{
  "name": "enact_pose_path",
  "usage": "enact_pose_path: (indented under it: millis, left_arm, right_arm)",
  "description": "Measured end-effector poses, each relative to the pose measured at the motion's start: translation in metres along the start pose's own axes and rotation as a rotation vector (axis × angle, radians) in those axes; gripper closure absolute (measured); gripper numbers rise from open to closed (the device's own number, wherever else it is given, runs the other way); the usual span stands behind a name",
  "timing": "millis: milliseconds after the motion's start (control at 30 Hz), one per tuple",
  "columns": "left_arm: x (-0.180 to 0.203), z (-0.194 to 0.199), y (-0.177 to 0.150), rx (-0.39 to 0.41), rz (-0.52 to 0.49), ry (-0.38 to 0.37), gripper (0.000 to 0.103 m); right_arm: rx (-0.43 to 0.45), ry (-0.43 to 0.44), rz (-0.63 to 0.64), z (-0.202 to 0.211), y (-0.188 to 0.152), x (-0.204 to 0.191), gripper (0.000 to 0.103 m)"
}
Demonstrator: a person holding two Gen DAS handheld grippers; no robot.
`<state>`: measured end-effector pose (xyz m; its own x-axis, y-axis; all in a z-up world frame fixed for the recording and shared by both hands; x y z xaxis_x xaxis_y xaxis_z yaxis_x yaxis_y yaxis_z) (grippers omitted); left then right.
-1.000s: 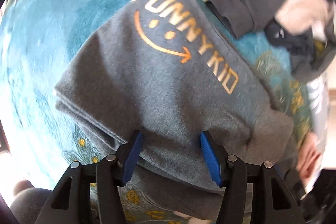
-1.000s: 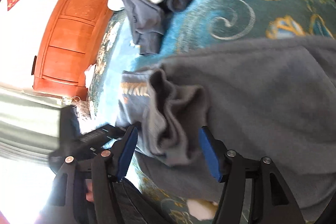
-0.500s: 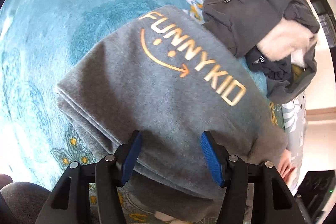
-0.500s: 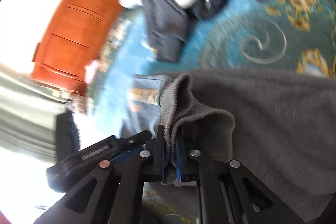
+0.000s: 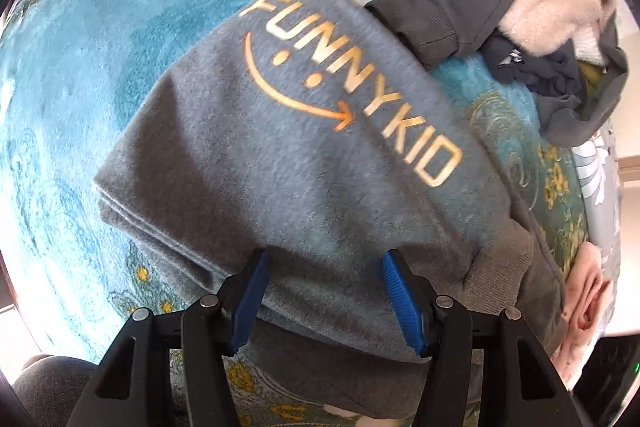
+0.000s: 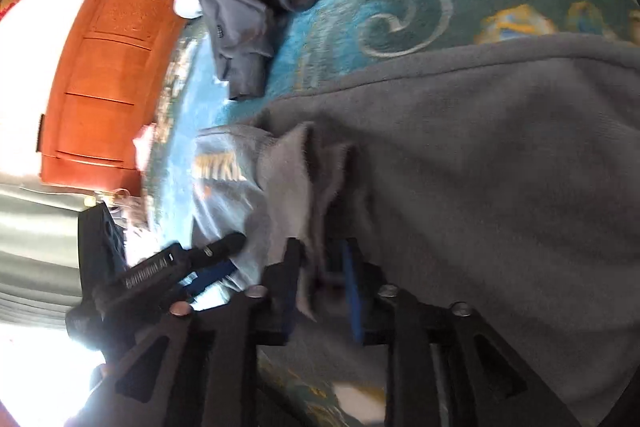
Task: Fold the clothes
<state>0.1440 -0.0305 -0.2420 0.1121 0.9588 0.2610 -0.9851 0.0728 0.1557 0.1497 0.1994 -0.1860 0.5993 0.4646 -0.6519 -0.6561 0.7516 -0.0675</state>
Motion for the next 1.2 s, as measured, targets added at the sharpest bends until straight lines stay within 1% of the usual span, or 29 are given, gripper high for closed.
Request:
enact_pose_path:
  millis: [67,100,133,167,200,233,267,300,333,367,400,433,500,567,600,633,667,733,833,900,933,967,1000,1067,1100,1133,1200]
  left_arm:
    - [0.008,0.008,0.000,0.047,-0.026,-0.049,0.041]
    - [0.015,0.012,0.003,0.068,-0.047,-0.071,0.041]
    - [0.021,0.015,0.006,0.090,-0.067,-0.094,0.041]
    - [0.028,0.017,0.004,0.097,-0.096,-0.134,0.041]
    - [0.035,0.018,0.002,0.104,-0.125,-0.174,0.041]
    - [0.047,0.013,-0.004,0.086,-0.155,-0.220,0.041]
    - [0.061,0.005,0.006,0.057,-0.178,-0.237,0.041]
    - [0.073,-0.002,0.005,0.025,-0.209,-0.235,0.041]
    - [0.075,-0.004,0.001,0.003,-0.257,-0.214,0.041]
    - [0.079,-0.005,0.001,-0.003,-0.282,-0.205,0.041]
    - [0.080,-0.004,-0.003,-0.014,-0.292,-0.220,0.041]
    - [0.081,-0.003,-0.006,-0.025,-0.302,-0.236,0.040]
    - [0.076,-0.008,-0.008,-0.067,-0.278,-0.255,0.039]
    - [0.068,-0.004,-0.011,-0.077,-0.228,-0.296,0.039]
    - [0.061,-0.001,-0.013,-0.079,-0.201,-0.326,0.039]
    - [0.056,-0.002,-0.013,-0.078,-0.173,-0.348,0.039]
    - [0.051,-0.001,-0.013,-0.079,-0.136,-0.372,0.039]
    - [0.037,0.000,-0.014,-0.070,-0.081,-0.394,0.039]
    - [0.025,0.009,-0.012,-0.020,-0.011,-0.424,0.039]
    - [0.019,0.012,-0.010,0.004,0.029,-0.448,0.039]
    - [0.016,0.014,-0.010,0.015,0.049,-0.459,0.039]
    - [0.015,0.013,-0.009,0.017,0.063,-0.467,0.039]
    - [0.013,0.012,-0.008,0.020,0.076,-0.474,0.039]
    - [0.010,0.011,-0.007,0.022,0.096,-0.480,0.039]
    - [0.010,0.011,-0.005,0.025,0.099,-0.479,0.039]
    - [0.010,0.010,-0.004,0.028,0.101,-0.478,0.039]
    - [0.008,0.012,-0.004,0.034,0.104,-0.480,0.039]
  right_arm:
    - [0.008,-0.021,-0.011,0.024,-0.011,0.015,0.073]
    - [0.012,-0.031,-0.016,0.036,-0.016,0.023,0.070]
    - [0.016,-0.041,-0.022,0.048,-0.021,0.031,0.065]
    - [0.021,-0.059,-0.030,0.059,-0.028,0.040,0.062]
    - [0.032,-0.084,-0.043,0.070,-0.034,0.052,0.056]
    - [0.044,-0.107,-0.066,0.079,-0.040,0.065,0.055]
    - [0.057,-0.129,-0.092,0.088,-0.045,0.077,0.055]
    - [0.074,-0.147,-0.130,0.096,-0.049,0.091,0.054]
    - [0.091,-0.163,-0.171,0.105,-0.053,0.106,0.051]
    - [0.114,-0.180,-0.217,0.111,-0.054,0.118,0.048]
    - [0.138,-0.182,-0.265,0.116,-0.054,0.129,0.041]
    - [0.163,-0.179,-0.313,0.120,-0.053,0.140,0.040]
    - [0.201,-0.147,-0.395,0.125,-0.049,0.153,0.040]
    - [0.237,-0.105,-0.456,0.126,-0.043,0.161,0.037]
    - [0.256,-0.076,-0.478,0.126,-0.040,0.162,0.031]
    - [0.271,-0.042,-0.491,0.125,-0.035,0.161,0.029]
    - [0.278,-0.022,-0.499,0.122,-0.030,0.161,0.029]
    - [0.287,0.000,-0.519,0.116,-0.023,0.161,0.029]
    - [0.307,0.020,-0.564,0.110,-0.016,0.163,0.029]
    - [0.325,0.048,-0.597,0.108,-0.013,0.165,0.029]
    - [0.330,0.067,-0.613,0.108,-0.011,0.164,0.030]
    - [0.331,0.088,-0.620,0.108,-0.010,0.164,0.034]
    - [0.330,0.094,-0.625,0.107,-0.010,0.163,0.040]
    - [0.330,0.097,-0.632,0.109,-0.009,0.163,0.048]
    - [0.338,0.102,-0.633,0.111,-0.008,0.162,0.061]
    - [0.347,0.108,-0.634,0.114,-0.008,0.161,0.071]
    - [0.360,0.128,-0.636,0.122,-0.007,0.159,0.074]
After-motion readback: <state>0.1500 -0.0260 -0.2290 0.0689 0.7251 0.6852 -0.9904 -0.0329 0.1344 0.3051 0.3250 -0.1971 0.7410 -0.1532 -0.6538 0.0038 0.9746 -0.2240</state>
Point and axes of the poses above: each gripper's, at about its wrist camera, not at the fingertips, and z roughly against the way its jaws point, x to its right, y to its top, the point moved 4 cm from there along -z, roughly the way its jaws point, and after that the axes turned 14 degrees about -z, right-handed, at the moved point
